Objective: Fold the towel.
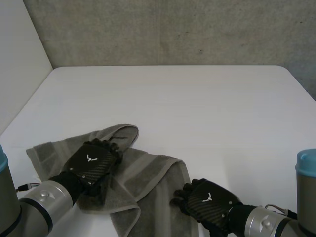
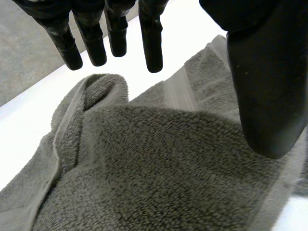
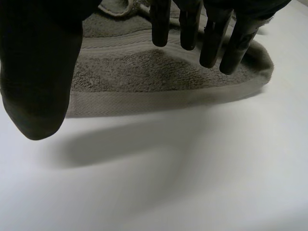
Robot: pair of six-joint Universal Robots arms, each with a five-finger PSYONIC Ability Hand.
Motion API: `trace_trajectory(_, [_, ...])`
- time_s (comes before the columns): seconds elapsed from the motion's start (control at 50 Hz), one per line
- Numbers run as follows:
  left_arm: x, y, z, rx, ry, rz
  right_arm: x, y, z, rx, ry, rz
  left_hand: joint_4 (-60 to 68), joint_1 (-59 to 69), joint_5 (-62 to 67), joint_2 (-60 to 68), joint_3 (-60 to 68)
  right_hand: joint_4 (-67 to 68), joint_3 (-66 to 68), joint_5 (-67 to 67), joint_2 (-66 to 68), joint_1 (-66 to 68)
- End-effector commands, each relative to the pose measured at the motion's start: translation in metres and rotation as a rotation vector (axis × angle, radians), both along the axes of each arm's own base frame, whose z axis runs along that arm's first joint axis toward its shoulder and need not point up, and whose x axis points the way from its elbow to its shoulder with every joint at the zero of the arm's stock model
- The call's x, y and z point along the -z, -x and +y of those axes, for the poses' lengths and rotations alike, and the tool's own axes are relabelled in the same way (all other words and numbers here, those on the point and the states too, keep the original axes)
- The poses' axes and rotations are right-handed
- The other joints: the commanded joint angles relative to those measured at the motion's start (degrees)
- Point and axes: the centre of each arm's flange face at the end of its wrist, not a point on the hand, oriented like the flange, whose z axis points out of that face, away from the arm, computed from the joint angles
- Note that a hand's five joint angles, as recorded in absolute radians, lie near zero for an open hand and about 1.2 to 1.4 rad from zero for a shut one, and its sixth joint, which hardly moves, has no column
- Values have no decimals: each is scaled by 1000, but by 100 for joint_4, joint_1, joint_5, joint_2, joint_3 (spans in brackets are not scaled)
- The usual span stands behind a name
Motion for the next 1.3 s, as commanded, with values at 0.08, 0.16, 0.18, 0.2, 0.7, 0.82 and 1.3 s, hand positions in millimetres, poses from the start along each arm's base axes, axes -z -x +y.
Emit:
trace_trajectory(0.08, [12, -4, -4, -23, -46, -21, 9, -2, 9, -34, 12, -40, -114, -101, 6, -73, -89, -93, -28, 8, -210, 52])
trace_trajectory(0.16, [15, -5, -2, -23, -59, -26, 12, -3, 10, -35, 21, -51, -114, -101, 6, -73, -89, -26, 40, 76, -143, 120])
trace_trajectory(0.18, [15, -5, -2, -23, -59, -26, 12, -3, 10, -35, 22, -51, -114, -101, 6, -73, -89, -25, 40, 76, -142, 120])
trace_trajectory(0.2, [16, -5, 0, -22, -63, -28, 13, -3, 12, -41, 27, -54, -114, -101, 6, -73, -89, 25, 90, 126, -92, 170])
trace_trajectory(0.7, [21, -8, 7, -24, -85, -36, 27, -13, 20, -99, 97, -87, -114, -101, 6, -73, -89, 1689, 1754, 1790, 1572, 1835])
trace_trajectory(0.82, [21, -8, 7, -27, -87, -37, 31, -13, 19, -105, 103, -84, -114, -101, 6, -73, -89, 2277, 2342, 2378, 2160, 2422])
trace_trajectory(1.3, [23, -10, 8, -28, -93, -38, 28, -16, 16, -101, 130, -100, -130, -117, -10, -89, -105, 3390, 3455, 3491, 3273, 3535])
